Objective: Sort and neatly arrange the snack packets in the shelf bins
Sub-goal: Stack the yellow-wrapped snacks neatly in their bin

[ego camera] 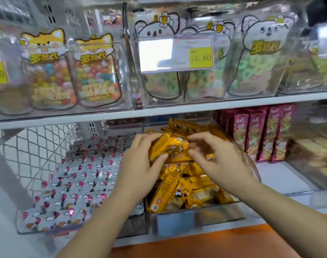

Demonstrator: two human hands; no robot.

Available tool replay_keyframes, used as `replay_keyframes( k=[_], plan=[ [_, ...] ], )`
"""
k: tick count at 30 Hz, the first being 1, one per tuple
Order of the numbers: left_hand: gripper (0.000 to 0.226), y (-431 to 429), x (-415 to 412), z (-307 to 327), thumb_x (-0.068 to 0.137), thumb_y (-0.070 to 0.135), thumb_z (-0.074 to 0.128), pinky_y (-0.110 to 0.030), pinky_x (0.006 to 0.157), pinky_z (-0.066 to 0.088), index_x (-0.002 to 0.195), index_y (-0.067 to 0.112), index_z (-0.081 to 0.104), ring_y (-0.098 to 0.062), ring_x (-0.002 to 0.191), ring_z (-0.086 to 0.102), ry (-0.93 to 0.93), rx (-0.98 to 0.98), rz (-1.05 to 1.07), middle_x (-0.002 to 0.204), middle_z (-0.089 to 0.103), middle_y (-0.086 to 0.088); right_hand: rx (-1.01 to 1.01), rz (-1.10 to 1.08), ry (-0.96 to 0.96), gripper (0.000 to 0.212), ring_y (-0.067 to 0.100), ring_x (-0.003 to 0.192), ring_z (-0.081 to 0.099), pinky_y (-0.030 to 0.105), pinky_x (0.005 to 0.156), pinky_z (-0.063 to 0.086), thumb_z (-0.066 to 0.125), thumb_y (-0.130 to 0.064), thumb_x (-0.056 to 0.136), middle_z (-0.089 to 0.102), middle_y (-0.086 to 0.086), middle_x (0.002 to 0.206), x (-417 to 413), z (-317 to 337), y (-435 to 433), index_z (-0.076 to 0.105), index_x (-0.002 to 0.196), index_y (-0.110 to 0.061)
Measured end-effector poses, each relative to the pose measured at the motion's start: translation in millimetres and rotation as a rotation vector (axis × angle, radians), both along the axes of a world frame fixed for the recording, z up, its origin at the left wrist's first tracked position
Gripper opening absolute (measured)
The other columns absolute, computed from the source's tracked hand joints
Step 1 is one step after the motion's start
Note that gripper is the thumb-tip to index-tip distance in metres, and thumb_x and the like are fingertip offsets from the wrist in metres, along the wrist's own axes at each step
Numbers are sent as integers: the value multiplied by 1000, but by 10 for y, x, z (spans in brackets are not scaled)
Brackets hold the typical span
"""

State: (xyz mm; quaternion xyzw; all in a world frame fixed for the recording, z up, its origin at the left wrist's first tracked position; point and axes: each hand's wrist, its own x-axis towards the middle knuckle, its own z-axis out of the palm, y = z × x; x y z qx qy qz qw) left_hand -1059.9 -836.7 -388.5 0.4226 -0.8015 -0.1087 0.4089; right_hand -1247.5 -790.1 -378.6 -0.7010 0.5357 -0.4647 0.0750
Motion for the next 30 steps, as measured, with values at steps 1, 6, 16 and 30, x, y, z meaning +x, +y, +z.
replay_keyframes(
  k=[1,6,16,30],
  plan=[
    [44,38,23,-3,86,31,63,-17,88,40,126,30,47,-2,103,46,51,21,21,113,44,15,80,31,69,28,1,86,58,9,74,42,66,-21,86,63,-13,92,1,-51,13,59,112,-27],
    [37,247,84,15,83,21,68,-8,84,40,108,38,45,13,102,51,285,149,14,107,56,22,297,21,451,54,13,118,43,33,100,37,56,-54,85,56,-4,120,126,-185,52,43,135,-36],
    [64,666,215,43,87,22,63,-3,71,42,121,61,25,10,105,48,388,199,-43,116,32,37,288,22,512,41,17,119,41,34,101,33,67,-39,82,49,-7,125,354,-178,94,52,119,-34],
    [45,608,244,-25,88,30,62,-30,75,55,119,51,37,-6,88,60,206,213,-19,99,59,28,73,-15,-62,38,-12,88,52,-3,75,34,72,-6,78,54,-6,104,-59,-132,337,53,96,-34]
  ],
)
